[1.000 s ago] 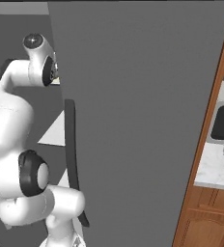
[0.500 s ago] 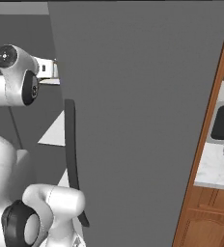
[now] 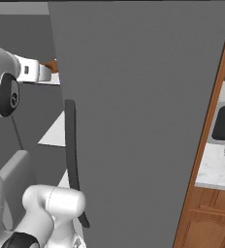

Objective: Take the lemon and potato out of the freezer and place them in the tupperware container on the counter. Then put the tupperware containing the vegetables back in the freezer.

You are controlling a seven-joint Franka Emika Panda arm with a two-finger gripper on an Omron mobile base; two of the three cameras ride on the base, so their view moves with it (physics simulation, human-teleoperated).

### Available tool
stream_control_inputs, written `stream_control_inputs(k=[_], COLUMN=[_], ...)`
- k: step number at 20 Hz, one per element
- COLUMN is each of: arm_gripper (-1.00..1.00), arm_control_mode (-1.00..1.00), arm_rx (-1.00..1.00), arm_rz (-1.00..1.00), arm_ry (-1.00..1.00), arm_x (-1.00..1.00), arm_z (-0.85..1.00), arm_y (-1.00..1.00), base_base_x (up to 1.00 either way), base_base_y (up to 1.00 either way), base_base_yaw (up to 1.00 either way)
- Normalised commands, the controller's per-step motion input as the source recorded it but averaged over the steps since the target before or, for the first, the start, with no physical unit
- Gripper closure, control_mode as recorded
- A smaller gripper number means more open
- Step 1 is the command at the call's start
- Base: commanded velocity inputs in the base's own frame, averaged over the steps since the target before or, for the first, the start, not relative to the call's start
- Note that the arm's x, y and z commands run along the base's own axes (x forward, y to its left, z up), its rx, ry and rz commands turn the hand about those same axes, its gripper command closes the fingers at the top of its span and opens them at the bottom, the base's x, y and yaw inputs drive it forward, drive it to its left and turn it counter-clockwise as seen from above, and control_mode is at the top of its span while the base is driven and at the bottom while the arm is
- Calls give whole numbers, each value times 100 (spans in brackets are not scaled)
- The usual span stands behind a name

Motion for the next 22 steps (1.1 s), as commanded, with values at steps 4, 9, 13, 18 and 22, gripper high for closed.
stream_control_inputs(k=[4,9,13,18,22], arm_gripper=[100,100,100,100,100], arm_control_mode=[-100,-100,-100,-100,-100], arm_rx=[1,-2,-6,-6,-3], arm_rz=[0,0,0,0,0], arm_ry=[13,19,18,5,0], arm_x=[-100,-94,-62,-35,-2], arm_z=[18,-1,-18,-27,-49], arm_y=[-27,-26,-23,-14,-21], base_base_x=[0,0,0,0,0], base_base_y=[0,0,0,0,0], base_base_yaw=[0,0,0,0,0])
